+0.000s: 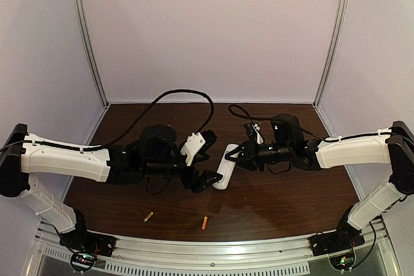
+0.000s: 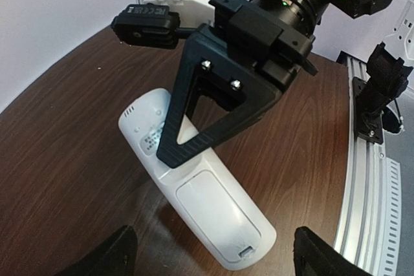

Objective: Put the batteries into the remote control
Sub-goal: Remove the battery cover from the remote control.

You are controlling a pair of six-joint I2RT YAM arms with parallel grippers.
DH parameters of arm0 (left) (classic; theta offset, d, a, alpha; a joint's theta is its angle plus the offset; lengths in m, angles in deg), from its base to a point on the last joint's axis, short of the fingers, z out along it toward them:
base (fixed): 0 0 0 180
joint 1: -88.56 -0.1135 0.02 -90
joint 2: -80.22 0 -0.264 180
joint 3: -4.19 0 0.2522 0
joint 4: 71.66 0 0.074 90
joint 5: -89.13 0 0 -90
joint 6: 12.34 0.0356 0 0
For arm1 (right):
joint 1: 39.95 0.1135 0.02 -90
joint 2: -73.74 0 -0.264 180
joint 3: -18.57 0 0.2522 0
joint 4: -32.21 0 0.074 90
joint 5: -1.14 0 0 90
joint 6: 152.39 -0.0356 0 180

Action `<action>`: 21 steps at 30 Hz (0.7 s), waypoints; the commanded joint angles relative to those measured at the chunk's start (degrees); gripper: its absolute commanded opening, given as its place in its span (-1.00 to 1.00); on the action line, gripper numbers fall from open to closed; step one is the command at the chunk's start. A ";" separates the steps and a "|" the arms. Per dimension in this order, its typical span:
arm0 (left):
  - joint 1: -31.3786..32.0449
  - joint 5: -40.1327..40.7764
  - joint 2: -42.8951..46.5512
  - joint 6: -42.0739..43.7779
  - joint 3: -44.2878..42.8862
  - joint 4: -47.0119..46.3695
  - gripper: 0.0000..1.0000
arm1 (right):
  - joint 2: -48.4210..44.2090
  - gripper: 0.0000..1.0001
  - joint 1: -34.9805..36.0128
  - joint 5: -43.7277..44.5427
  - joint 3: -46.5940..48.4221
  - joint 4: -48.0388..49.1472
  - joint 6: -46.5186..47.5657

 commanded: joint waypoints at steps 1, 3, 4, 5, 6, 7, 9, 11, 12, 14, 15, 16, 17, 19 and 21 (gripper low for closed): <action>0.22 -0.28 -2.68 -2.12 -3.40 0.83 0.71 | -2.23 -1.00 -0.08 2.86 1.27 -1.98 2.11; 0.26 -0.37 -4.05 -2.23 -4.44 1.71 0.71 | -2.33 -1.00 -0.07 3.16 1.30 -2.21 2.18; 0.37 -0.35 -4.84 -2.18 -4.87 2.05 0.71 | -2.33 -1.00 -0.12 3.22 1.35 -2.44 2.26; 0.45 -0.20 -5.27 -2.19 -5.17 2.30 0.72 | -2.30 -1.00 -0.08 3.28 1.44 -2.74 2.36; 0.50 -0.20 -5.66 -2.14 -5.44 2.42 0.73 | -2.30 -1.00 -0.12 3.43 1.60 -3.11 2.60; 0.57 -0.28 -6.14 -2.13 -5.75 2.69 0.73 | -2.31 -1.00 -0.12 3.53 1.63 -3.36 2.69; 0.72 0.01 -6.91 -2.18 -6.19 3.14 0.73 | -2.30 -1.00 -0.07 3.60 1.79 -3.76 2.89; 0.70 0.15 -7.59 -2.13 -6.67 3.83 0.73 | -2.34 -1.00 -0.07 3.76 1.88 -3.98 3.07; 0.69 0.53 -7.83 -2.14 -6.87 4.16 0.73 | -2.35 -1.00 -0.07 3.79 1.91 -4.07 3.08; 0.73 0.68 -8.27 -1.95 -7.10 4.51 0.73 | -2.39 -1.00 -0.08 3.85 1.98 -4.06 3.11; 0.72 0.79 -8.56 -1.84 -7.15 4.62 0.72 | -2.43 -1.00 -0.10 3.81 1.99 -4.08 3.04; 0.71 1.08 -8.82 -1.75 -7.30 4.92 0.71 | -2.37 -1.00 -0.07 3.80 2.00 -4.00 3.05; 0.74 1.52 -9.15 -1.67 -7.55 5.34 0.71 | -2.47 -1.00 -0.13 3.77 1.98 -3.81 3.04; 0.69 2.18 -9.90 -1.64 -8.30 6.57 0.70 | -2.50 -1.00 -0.07 3.68 1.98 -3.85 3.03; 0.73 4.60 -10.66 -1.58 -9.20 8.00 0.67 | -2.53 -1.00 -0.08 3.72 2.02 -4.10 3.14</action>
